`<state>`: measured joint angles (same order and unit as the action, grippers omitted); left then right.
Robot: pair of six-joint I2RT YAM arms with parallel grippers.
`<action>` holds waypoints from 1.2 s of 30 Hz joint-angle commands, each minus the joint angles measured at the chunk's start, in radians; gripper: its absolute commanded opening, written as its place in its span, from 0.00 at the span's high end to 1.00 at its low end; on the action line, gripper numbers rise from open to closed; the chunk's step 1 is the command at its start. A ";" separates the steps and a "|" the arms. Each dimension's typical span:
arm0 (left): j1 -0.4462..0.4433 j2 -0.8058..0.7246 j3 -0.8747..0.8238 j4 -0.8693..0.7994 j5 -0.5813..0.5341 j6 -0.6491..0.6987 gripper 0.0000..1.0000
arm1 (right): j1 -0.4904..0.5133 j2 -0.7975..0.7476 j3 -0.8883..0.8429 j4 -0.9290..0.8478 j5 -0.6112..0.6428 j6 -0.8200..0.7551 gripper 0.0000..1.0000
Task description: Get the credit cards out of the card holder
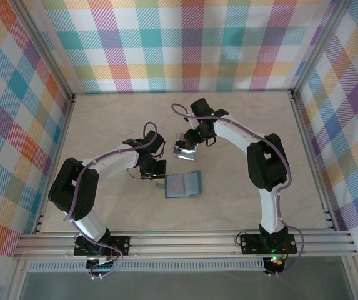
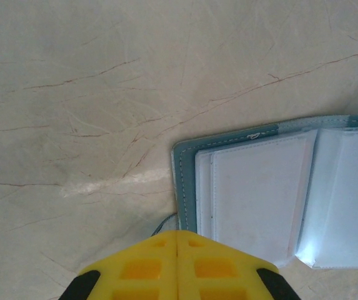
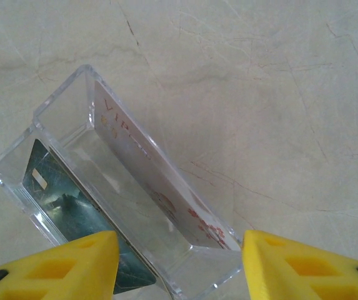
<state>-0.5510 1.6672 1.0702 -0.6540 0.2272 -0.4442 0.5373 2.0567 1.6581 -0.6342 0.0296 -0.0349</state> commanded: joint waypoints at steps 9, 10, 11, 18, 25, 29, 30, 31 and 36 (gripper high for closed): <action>0.013 -0.007 0.027 -0.025 0.015 0.015 0.93 | -0.005 -0.044 0.004 0.030 -0.057 0.024 0.45; 0.013 -0.005 0.026 -0.025 0.015 0.014 0.93 | -0.005 -0.050 0.002 0.031 -0.051 0.025 0.45; 0.013 -0.005 0.028 -0.026 0.017 0.014 0.93 | -0.005 -0.055 0.002 0.029 -0.041 0.025 0.45; 0.013 -0.013 0.033 -0.030 0.017 0.014 0.93 | -0.005 -0.106 -0.019 0.018 -0.029 0.041 0.46; 0.012 -0.044 0.043 -0.036 0.023 0.010 0.94 | 0.003 -0.235 -0.106 0.007 -0.026 0.138 0.48; 0.013 -0.050 0.031 -0.026 0.044 -0.004 0.96 | 0.019 -0.303 -0.146 -0.055 -0.063 0.271 0.55; 0.013 -0.048 0.024 -0.023 0.051 -0.009 0.97 | 0.024 -0.319 -0.160 -0.061 -0.083 0.307 0.58; 0.013 -0.045 0.017 -0.016 0.058 -0.014 0.97 | 0.030 -0.339 -0.182 -0.060 -0.111 0.352 0.60; 0.011 -0.033 -0.020 0.001 0.072 -0.019 1.00 | 0.082 -0.401 -0.279 -0.057 -0.236 0.555 0.69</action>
<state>-0.5510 1.6463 1.0782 -0.6502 0.2733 -0.4526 0.5919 1.6836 1.4185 -0.6590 -0.1055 0.3473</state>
